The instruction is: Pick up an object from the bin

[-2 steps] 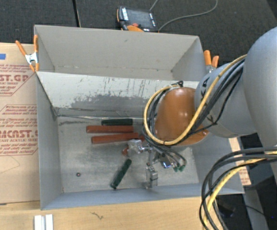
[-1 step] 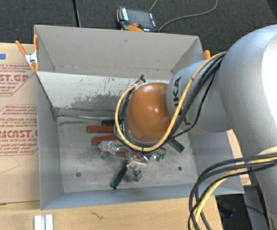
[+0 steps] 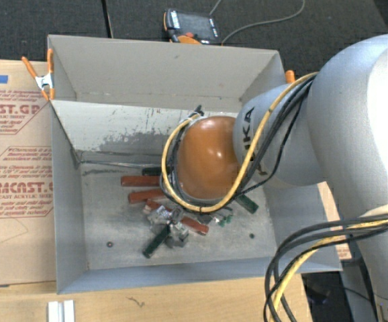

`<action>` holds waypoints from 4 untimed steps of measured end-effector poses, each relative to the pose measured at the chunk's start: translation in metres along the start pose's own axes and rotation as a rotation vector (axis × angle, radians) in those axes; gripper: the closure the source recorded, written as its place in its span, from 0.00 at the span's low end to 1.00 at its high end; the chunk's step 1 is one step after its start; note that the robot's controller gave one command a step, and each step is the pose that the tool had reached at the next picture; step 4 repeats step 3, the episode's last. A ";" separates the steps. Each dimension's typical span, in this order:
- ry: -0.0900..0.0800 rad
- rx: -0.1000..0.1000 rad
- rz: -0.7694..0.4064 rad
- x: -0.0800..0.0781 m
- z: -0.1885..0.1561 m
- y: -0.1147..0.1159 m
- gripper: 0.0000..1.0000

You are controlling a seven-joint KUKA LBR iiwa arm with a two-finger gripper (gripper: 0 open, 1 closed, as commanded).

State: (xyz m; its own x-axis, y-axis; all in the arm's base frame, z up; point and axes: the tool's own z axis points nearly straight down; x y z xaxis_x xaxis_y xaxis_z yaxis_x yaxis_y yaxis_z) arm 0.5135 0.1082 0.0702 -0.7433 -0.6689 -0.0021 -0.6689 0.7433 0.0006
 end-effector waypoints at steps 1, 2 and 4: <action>-0.007 0.005 -0.049 -0.003 -0.121 -0.001 1.00; 0.000 0.001 -0.049 -0.001 -0.117 0.000 1.00; -0.007 0.006 -0.028 0.013 -0.215 0.012 1.00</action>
Offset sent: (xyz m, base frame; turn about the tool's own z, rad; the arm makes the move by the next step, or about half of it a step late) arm 0.0004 -0.0002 0.1169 -0.0492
